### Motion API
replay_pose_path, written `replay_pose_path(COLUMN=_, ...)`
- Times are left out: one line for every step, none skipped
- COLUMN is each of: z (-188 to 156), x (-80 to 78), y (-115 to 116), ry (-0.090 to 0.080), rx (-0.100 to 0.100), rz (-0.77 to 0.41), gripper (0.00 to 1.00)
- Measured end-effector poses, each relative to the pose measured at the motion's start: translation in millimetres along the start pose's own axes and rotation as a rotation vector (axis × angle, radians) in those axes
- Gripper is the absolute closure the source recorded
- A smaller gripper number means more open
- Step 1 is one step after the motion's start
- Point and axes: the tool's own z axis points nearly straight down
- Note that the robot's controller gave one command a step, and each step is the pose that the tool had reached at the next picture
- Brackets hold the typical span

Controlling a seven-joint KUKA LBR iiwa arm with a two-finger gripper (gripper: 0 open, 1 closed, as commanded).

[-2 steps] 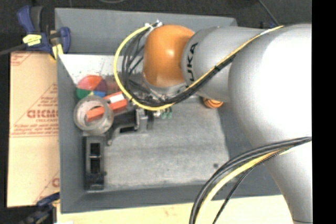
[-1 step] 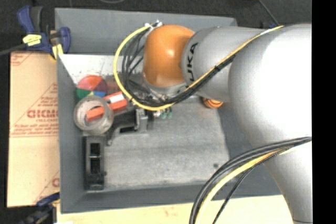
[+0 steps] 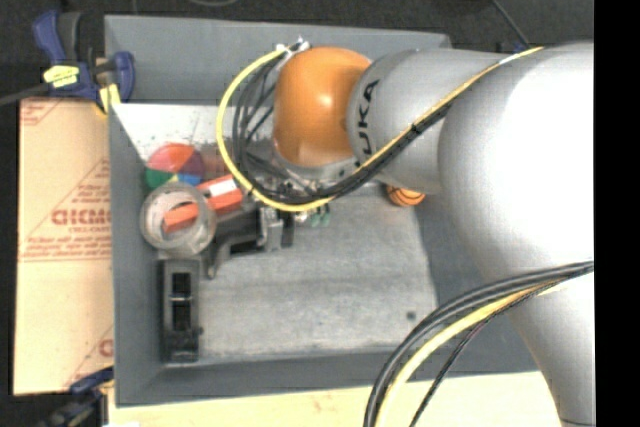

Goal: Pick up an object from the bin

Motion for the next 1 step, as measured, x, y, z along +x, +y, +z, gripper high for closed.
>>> replay_pose_path(z=-159.8, x=7.8, y=-26.5, ry=0.015, rx=-0.004, rz=-0.031, gripper=1.00)
